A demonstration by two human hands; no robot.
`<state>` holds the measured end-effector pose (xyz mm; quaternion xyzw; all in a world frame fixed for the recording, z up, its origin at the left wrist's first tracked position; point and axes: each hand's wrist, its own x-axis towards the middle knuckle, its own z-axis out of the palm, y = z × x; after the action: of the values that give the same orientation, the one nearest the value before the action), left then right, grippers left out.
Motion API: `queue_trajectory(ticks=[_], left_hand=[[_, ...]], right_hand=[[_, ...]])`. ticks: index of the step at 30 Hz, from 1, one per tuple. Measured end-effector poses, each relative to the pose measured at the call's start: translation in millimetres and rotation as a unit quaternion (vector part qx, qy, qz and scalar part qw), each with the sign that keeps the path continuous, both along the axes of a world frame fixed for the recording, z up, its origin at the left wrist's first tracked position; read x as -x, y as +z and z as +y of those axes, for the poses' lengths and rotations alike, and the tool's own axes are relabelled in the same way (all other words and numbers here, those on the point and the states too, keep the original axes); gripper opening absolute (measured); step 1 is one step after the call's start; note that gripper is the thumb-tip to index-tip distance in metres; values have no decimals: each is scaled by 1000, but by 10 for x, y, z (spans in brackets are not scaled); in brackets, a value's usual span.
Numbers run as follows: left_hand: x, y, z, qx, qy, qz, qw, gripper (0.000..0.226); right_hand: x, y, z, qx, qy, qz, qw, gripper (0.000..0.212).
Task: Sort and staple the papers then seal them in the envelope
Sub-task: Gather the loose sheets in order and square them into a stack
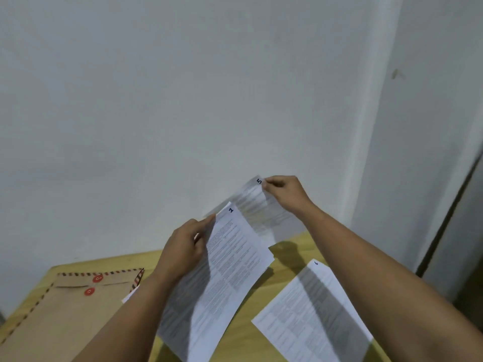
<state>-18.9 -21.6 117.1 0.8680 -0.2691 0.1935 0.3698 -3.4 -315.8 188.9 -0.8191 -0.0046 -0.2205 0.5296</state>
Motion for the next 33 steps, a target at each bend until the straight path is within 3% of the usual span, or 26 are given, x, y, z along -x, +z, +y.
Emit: queue_trajectory(ticks=[6, 13, 19, 33], left_hand=[[303, 436, 69, 9, -17, -51, 998, 62], [614, 831, 163, 42, -38, -107, 993, 64], [720, 966, 244, 50, -29, -81, 995, 58], [683, 920, 322, 77, -17, -38, 996, 52]], right_hand=[[388, 318, 275, 10, 92, 49, 995, 19], [694, 495, 500, -80, 150, 106, 980, 18], [853, 646, 566, -149, 196, 131, 960, 26], [989, 705, 681, -137, 234, 156, 950, 27]])
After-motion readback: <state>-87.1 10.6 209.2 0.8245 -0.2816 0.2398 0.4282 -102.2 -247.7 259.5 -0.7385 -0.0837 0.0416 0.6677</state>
